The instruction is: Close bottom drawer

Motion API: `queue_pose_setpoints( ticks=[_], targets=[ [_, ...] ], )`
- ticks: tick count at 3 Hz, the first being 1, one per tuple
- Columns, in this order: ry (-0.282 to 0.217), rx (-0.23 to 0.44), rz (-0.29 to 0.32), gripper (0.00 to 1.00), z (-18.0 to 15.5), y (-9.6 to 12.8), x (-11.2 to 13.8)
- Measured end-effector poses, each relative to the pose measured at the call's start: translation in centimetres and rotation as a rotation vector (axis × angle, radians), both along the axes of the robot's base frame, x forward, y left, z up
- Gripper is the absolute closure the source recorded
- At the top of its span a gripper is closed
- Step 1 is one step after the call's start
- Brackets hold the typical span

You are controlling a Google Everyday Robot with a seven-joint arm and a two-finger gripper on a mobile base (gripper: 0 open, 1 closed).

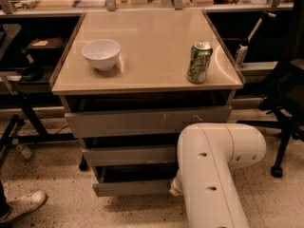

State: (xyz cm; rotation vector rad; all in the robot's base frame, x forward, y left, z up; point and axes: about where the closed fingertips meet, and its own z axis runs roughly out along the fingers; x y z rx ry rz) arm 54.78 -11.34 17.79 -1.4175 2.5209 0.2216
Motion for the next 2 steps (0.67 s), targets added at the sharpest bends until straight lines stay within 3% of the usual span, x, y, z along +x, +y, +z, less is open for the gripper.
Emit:
queue_pose_setpoints(
  ticks=[2],
  targets=[
    [-0.001,-0.001,0.001,0.6,-0.01,0.03,0.08]
  ],
)
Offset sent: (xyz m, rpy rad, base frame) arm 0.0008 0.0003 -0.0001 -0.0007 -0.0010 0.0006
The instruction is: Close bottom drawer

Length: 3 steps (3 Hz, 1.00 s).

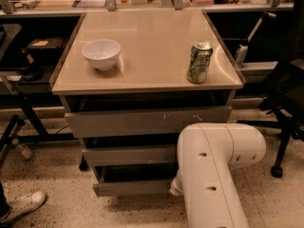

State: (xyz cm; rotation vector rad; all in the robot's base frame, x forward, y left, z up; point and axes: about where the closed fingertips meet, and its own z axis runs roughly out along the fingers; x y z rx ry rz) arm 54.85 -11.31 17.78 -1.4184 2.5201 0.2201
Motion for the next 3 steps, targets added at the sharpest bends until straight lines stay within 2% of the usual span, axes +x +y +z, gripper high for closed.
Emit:
queue_pose_setpoints(
  ticks=[2,3],
  targets=[
    [0.0,0.0,0.0,0.13,-0.01,0.0,-0.01],
    [0.0,0.0,0.0,0.0,-0.01,0.01,-0.01]
  ],
)
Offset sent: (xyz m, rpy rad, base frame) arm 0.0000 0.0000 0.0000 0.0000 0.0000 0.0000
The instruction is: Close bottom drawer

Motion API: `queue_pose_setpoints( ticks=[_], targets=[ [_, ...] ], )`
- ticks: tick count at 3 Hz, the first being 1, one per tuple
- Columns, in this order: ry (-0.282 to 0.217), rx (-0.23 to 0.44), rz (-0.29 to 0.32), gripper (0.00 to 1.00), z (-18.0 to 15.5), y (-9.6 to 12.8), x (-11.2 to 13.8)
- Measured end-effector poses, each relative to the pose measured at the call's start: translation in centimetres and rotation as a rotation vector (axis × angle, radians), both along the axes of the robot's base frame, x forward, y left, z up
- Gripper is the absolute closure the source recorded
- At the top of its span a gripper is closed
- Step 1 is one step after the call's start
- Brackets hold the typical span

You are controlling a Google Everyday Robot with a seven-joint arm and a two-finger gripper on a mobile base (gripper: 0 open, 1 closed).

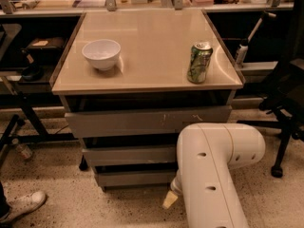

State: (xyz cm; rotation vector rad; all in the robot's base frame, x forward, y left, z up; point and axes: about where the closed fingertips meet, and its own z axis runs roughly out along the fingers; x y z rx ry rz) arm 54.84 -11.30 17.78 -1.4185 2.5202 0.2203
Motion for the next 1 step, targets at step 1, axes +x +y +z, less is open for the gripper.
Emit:
queue_pose_setpoints(
  ticks=[1],
  targets=[
    [0.0,0.0,0.0,0.0,0.0,0.0,0.0]
  ],
)
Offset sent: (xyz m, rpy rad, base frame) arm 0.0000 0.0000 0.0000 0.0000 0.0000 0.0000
